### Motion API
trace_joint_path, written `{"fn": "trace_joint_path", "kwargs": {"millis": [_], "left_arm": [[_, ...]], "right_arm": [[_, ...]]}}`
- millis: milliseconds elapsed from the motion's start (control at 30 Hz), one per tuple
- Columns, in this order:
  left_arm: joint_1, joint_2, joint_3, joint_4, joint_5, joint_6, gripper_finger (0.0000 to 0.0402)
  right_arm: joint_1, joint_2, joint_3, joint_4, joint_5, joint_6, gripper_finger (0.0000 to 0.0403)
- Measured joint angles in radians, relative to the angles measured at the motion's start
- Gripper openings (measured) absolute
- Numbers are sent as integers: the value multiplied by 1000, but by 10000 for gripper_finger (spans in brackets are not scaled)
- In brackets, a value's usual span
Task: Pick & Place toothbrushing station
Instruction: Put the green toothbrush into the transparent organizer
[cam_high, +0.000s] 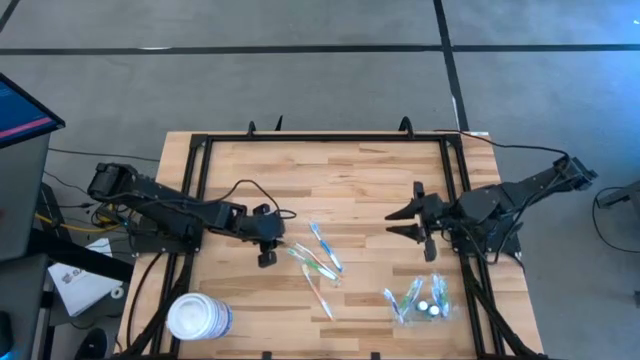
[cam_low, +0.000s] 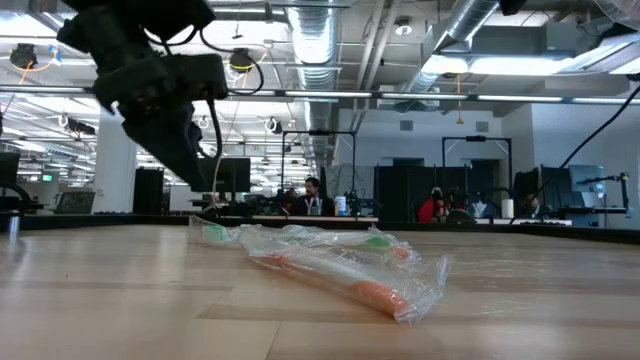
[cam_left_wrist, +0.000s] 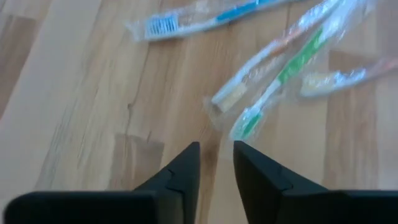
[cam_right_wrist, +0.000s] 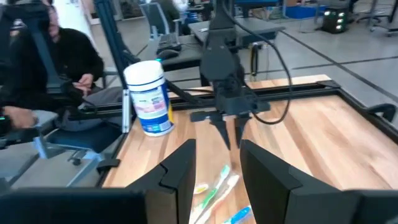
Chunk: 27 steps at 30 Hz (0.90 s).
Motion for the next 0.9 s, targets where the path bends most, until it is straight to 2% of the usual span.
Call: {"fn": "trace_joint_path", "kwargs": {"millis": [233,433,900], "left_arm": [[-20,0,-83,125,-9,118,144],[-21,0,-135,202,-15,124,173],[-22,1,-218,352,-15,116,171]], "right_arm": [[-5,3,0,-11,-4,0,117],[-5,2,0,-11,-5,0,117],[-5,2,0,-12,-4,0,117]]}}
